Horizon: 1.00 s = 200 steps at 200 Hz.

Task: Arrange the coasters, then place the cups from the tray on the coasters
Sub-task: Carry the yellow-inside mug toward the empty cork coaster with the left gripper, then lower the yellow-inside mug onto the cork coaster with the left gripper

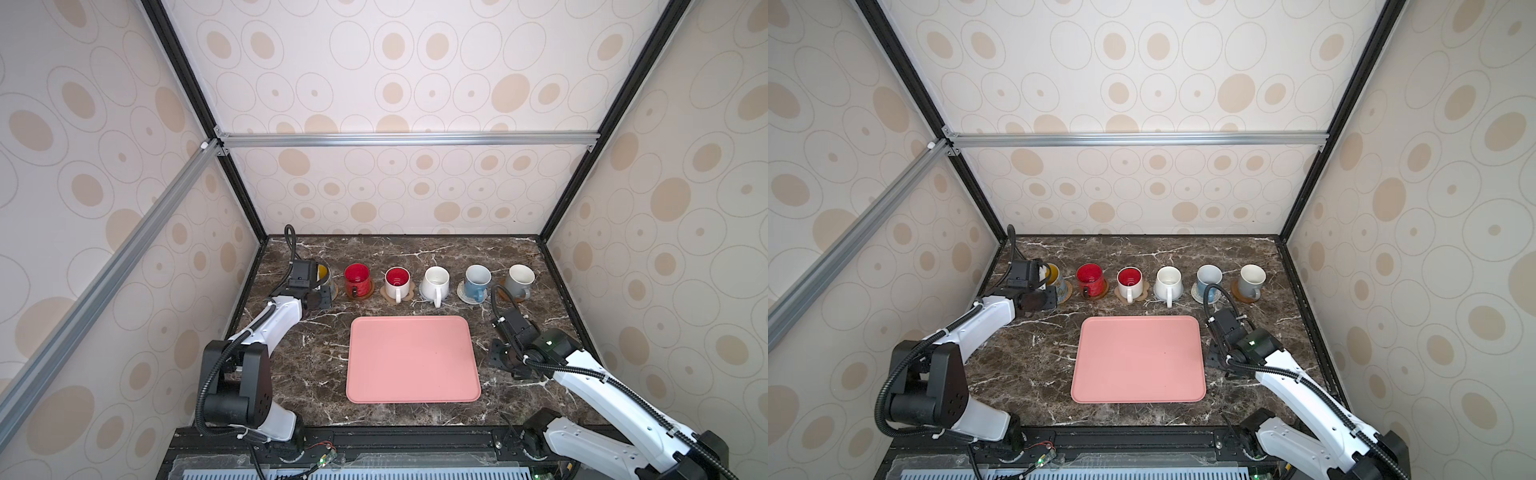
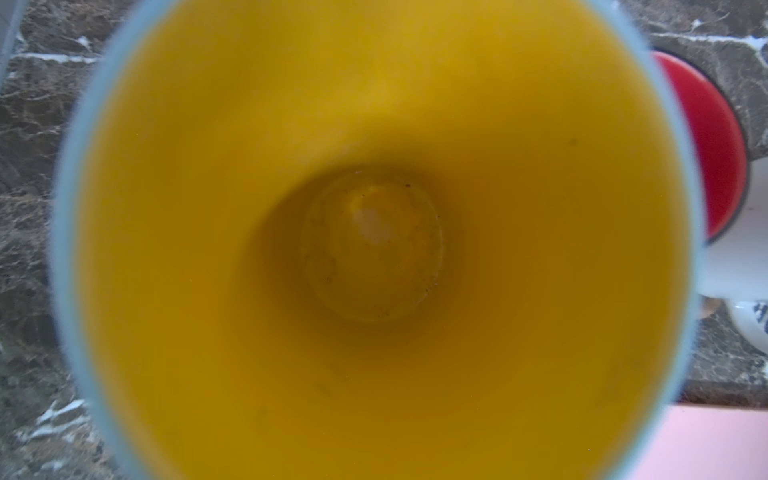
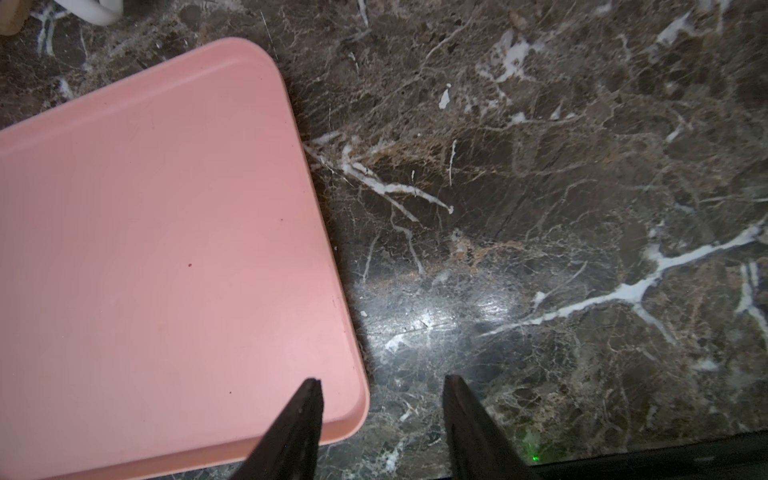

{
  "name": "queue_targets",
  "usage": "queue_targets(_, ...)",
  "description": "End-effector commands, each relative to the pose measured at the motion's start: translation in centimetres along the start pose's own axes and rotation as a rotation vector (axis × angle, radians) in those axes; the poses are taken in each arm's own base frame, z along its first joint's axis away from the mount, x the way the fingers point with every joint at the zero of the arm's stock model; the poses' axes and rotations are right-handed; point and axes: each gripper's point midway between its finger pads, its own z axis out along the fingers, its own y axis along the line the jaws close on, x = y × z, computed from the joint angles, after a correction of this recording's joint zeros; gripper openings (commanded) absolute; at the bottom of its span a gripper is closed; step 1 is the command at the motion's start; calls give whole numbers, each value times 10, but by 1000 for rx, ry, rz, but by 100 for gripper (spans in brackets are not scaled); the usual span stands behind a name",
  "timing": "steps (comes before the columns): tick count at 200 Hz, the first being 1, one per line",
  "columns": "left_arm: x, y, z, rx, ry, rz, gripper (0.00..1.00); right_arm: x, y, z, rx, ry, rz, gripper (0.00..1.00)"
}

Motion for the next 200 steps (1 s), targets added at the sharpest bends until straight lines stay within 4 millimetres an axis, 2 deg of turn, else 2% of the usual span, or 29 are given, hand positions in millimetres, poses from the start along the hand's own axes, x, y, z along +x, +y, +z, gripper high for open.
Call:
queue_targets(1, -66, -1, -18, 30, -197, 21, 0, -1, -10, -5, 28, -19, 33, 51)
queue_targets(119, -76, 1, 4, 79, -199, 47, 0, 2, -12, -4, 23, -25, 59, 50)
queue_targets(200, -68, 6, 19, 78, -163, 65, 0, 1, -15, -5, 28, -37, 64, 50)
